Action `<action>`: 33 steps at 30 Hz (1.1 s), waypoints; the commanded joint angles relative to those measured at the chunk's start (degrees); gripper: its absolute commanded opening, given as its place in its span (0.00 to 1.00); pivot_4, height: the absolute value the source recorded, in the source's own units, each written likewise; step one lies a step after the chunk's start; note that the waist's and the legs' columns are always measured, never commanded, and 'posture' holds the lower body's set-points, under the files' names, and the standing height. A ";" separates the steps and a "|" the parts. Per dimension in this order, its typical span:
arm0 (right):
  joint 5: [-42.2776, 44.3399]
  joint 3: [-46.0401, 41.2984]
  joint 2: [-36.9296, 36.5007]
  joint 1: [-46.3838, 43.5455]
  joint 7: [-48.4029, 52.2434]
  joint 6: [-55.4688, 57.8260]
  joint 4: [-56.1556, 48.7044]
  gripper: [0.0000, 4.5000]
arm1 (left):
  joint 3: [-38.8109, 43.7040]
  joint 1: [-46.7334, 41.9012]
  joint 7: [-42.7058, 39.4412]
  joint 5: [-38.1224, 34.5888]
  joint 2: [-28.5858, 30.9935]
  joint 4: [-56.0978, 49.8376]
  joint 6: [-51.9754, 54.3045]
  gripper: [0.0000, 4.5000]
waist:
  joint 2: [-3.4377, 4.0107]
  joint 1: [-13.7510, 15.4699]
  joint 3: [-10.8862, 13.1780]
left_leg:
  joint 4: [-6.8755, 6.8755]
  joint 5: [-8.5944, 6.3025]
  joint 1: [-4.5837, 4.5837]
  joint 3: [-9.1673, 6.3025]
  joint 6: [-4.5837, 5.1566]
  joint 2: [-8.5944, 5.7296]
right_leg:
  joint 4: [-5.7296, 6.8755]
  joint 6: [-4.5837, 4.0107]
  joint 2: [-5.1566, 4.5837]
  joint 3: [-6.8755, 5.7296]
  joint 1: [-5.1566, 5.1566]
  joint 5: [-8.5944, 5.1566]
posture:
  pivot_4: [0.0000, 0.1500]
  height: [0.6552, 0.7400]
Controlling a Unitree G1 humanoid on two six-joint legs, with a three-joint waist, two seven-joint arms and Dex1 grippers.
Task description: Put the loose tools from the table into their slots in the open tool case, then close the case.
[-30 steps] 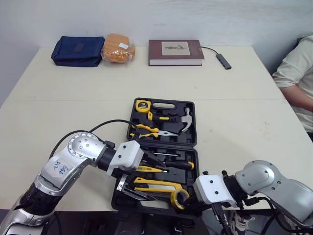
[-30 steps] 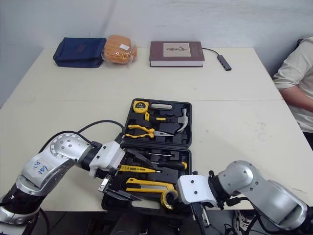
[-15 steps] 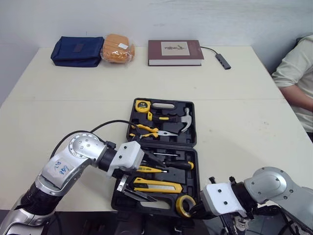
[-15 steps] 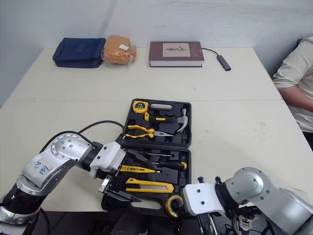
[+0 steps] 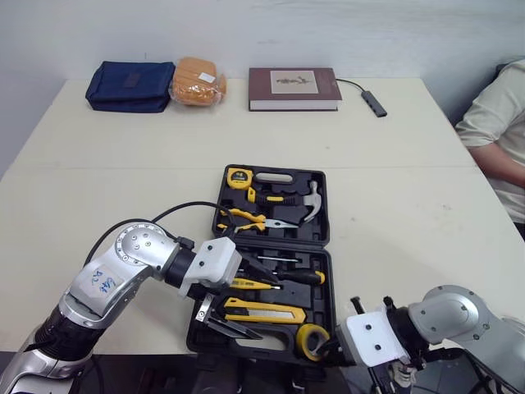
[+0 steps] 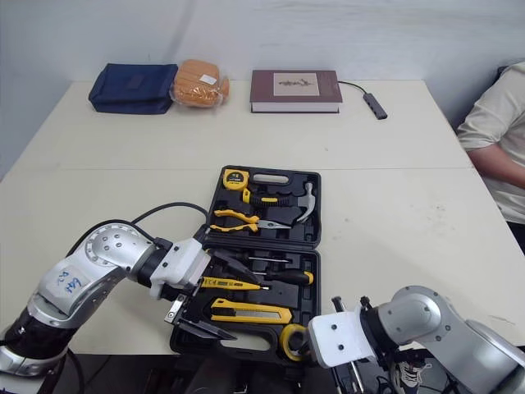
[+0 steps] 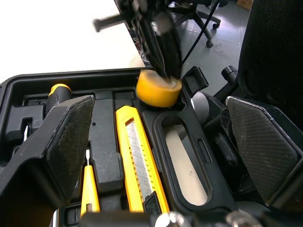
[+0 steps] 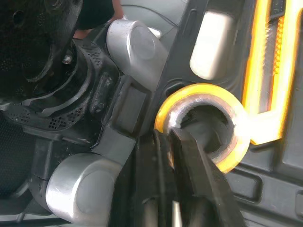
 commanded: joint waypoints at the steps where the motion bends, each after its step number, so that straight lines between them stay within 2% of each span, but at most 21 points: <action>1: 7.15 -5.26 0.33 0.93 1.97 0.49 -2.11 0.57 | 0.50 0.26 -0.03 -0.30 -0.02 -1.95 -0.97 1.00 | -0.01 0.01 0.01 | 0.00 0.00 -0.01 0.00 0.00 0.00 | 0.00 0.00 0.00 0.00 0.00 0.00 | 1.00 1.00; 5: 11.49 -10.24 -0.03 1.10 4.24 -0.38 -0.98 0.57 | 0.35 -0.01 -0.28 -0.15 -0.06 -1.56 -1.19 1.00 | -0.01 -0.02 0.01 | 0.00 0.00 0.00 0.00 0.00 0.00 | 0.01 0.00 0.00 0.00 0.00 0.00 | 1.00 1.00; 9: 13.15 -11.02 1.21 0.22 4.70 -0.47 -0.21 0.57 | 0.24 -0.32 -0.38 -0.17 -0.10 -1.35 -1.26 1.00 | -0.01 0.01 0.01 | 0.00 0.00 0.00 -0.01 0.01 0.00 | 0.00 0.00 -0.01 0.00 0.00 0.00 | 1.00 1.00; 12: 18.88 -10.86 6.94 -3.93 0.14 3.15 0.50 0.57 | 0.23 -0.52 -0.61 -0.21 -0.08 -1.10 -1.31 1.00 | -0.02 -0.17 0.02 | 0.00 0.00 0.01 0.00 0.00 0.00 | 0.02 0.00 -0.01 0.00 0.00 0.00 | 1.00 1.00; 15: 19.60 -8.49 11.51 -5.07 -1.71 4.34 1.55 0.40 | -0.01 -0.64 -0.71 -0.05 -0.29 -0.79 -1.45 1.00 | -0.01 -0.07 0.02 | -0.01 0.01 0.00 -0.02 -0.02 0.02 | 0.04 0.00 0.00 0.00 -0.03 0.00 | 1.00 1.00; 18: 15.66 -5.32 14.06 -3.31 -1.34 1.14 4.41 0.04 | -0.17 -0.94 -0.45 -0.26 -0.62 -0.87 -1.02 1.00 | -0.05 0.16 0.03 | 0.00 0.00 -0.03 -0.01 0.00 0.00 | 0.00 0.00 -0.01 0.00 -0.02 0.00 | 1.00 1.00; 19: 14.43 -4.63 14.51 -2.78 -1.14 0.01 5.34 0.02 | -0.14 -0.99 -0.38 -0.42 -0.66 -0.97 -0.83 1.00 | -0.05 0.15 0.03 | 0.01 0.00 -0.06 -0.01 0.02 -0.03 | 0.00 0.00 -0.04 0.00 -0.03 0.00 | 1.00 1.00; 33: 1.35 0.75 13.33 2.66 2.40 -10.70 17.19 0.02 | 0.43 -0.60 -1.49 -0.42 0.07 -0.40 -1.05 1.00 | -0.05 -0.03 0.03 | 0.01 0.00 0.00 0.01 0.05 -0.05 | 0.04 0.01 -0.04 0.00 -0.02 0.01 | 1.00 1.00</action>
